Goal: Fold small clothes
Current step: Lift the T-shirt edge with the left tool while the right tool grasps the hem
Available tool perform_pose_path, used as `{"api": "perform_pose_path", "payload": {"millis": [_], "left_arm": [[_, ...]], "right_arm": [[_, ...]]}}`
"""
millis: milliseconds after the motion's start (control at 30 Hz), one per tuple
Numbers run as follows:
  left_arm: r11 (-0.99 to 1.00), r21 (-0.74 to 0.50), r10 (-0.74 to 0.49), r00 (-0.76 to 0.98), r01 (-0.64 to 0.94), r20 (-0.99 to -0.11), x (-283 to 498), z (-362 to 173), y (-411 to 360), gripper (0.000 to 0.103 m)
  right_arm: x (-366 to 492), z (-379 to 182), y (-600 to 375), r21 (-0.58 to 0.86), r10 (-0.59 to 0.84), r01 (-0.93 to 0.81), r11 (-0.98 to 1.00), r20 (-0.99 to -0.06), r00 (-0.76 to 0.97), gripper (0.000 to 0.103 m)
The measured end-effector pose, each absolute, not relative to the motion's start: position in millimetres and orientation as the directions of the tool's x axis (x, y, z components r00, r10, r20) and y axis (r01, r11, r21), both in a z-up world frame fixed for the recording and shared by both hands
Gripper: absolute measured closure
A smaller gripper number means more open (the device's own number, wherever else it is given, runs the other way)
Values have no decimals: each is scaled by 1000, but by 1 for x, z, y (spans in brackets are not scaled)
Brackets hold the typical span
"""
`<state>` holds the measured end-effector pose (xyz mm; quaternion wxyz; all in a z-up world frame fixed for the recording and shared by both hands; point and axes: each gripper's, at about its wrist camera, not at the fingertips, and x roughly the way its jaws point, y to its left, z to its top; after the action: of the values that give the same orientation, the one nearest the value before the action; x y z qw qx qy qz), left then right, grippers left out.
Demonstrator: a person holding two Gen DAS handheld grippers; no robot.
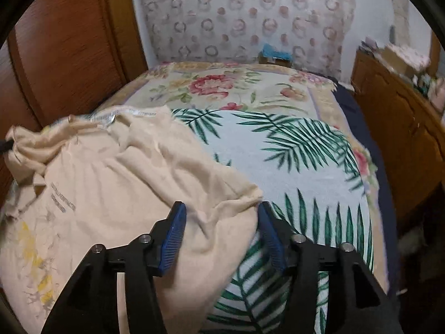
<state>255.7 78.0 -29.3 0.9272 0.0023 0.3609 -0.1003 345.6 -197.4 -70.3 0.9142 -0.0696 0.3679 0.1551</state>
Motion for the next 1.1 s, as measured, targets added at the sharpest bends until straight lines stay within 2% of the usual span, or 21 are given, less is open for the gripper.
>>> {"api": "perform_pose_path", "payload": {"millis": [33,67,133,300,433,600,867,1100], "left_arm": [[980,-69,-184,723,186,-666,254,-27,78,97],[980,-71,-186,733,186,-654,248,-23,78,97],[979,-77,-193,750,188,-633,237,-14,81,97],[977,-84,-207,796,194,-568,186,15,88,97],[977,-78,-210,832,199,-514,132,32,97,97],[980,-96,-200,853,175,-482,52,34,109,97],[981,-131,-189,830,141,-525,-26,11,123,97],[986,-133,-160,785,100,-598,-35,-29,125,97]], "right_arm": [[345,-68,-195,10,265,-365,931,-705,658,92],[345,-67,-193,24,284,-384,923,-718,636,94],[333,-58,-187,-15,275,-401,916,-703,656,95],[277,-14,-195,30,368,-436,899,-589,719,95],[210,10,-206,13,405,-465,885,-514,756,95],[122,13,-232,3,422,-480,877,-484,767,95],[1,5,-264,11,424,-490,872,-520,742,95],[-10,-24,-264,24,383,-465,885,-605,698,95]]}}
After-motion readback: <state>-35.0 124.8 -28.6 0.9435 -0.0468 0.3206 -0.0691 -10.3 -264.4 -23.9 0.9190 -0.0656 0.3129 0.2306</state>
